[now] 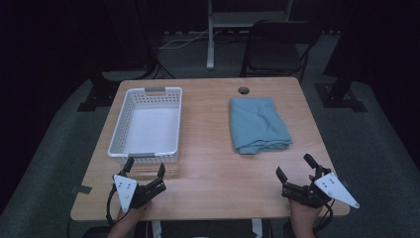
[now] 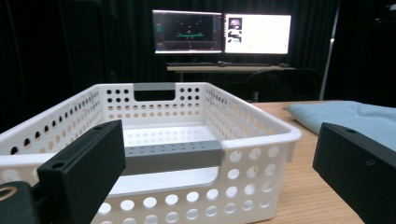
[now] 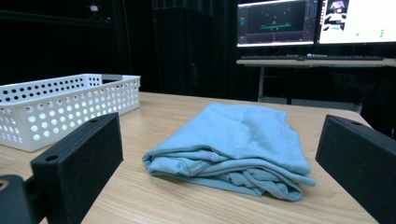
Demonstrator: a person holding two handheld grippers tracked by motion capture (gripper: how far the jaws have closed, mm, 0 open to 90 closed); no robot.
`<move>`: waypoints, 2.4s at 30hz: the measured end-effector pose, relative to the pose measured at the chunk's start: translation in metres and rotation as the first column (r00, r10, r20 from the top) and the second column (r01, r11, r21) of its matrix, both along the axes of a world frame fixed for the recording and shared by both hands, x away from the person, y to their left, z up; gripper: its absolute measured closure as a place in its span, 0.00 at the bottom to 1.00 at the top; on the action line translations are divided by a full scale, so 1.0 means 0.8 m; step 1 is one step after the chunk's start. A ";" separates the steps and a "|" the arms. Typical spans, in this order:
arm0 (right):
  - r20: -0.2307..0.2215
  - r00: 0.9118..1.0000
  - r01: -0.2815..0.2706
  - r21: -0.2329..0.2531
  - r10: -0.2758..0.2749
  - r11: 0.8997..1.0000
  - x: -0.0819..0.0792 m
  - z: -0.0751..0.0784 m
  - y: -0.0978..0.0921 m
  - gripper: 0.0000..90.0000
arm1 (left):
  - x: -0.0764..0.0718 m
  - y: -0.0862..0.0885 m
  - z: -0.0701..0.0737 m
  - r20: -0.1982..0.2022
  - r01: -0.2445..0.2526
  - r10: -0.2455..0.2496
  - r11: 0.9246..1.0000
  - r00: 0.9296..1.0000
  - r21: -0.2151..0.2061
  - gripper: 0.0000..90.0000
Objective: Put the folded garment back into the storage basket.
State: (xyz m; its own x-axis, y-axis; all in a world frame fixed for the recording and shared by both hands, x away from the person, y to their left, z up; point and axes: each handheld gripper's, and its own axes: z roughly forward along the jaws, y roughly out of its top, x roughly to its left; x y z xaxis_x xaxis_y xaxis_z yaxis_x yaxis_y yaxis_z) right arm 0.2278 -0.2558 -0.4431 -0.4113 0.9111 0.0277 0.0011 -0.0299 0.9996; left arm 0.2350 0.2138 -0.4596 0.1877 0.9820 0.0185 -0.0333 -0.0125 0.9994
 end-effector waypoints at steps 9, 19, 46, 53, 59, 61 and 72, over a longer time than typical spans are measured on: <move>-0.029 0.999 0.031 -0.019 -0.031 0.999 0.004 -0.001 0.002 0.01 | -0.001 0.000 0.000 0.005 0.002 -0.002 1.000 1.000 -0.002 0.04; -0.142 0.988 -0.070 -0.013 0.067 0.997 0.017 -0.001 0.003 0.01 | -0.002 0.001 0.000 0.010 0.019 -0.019 1.000 1.000 -0.004 0.04; -0.122 0.942 -0.317 -0.020 0.312 0.948 0.013 0.072 0.016 0.02 | -0.002 0.002 0.000 -0.001 0.039 -0.039 0.999 0.999 0.000 0.04; -0.093 0.948 -0.311 -0.048 0.306 0.949 0.014 0.102 0.016 0.02 | -0.002 0.002 0.000 0.006 0.039 -0.039 0.999 0.999 -0.003 0.04; -0.089 0.954 -0.290 -0.050 0.285 0.956 0.019 0.123 0.009 0.02 | -0.001 0.002 0.000 -0.004 0.038 -0.038 0.999 0.999 0.000 0.04; -0.093 0.952 -0.296 -0.051 0.291 0.954 0.021 0.130 0.007 0.02 | -0.001 0.002 0.000 -0.003 0.039 -0.039 0.999 0.999 -0.001 0.04; -0.087 0.963 -0.262 -0.057 0.257 0.963 0.034 0.157 0.003 0.02 | -0.001 0.002 0.000 -0.001 0.039 -0.039 0.999 0.999 -0.001 0.04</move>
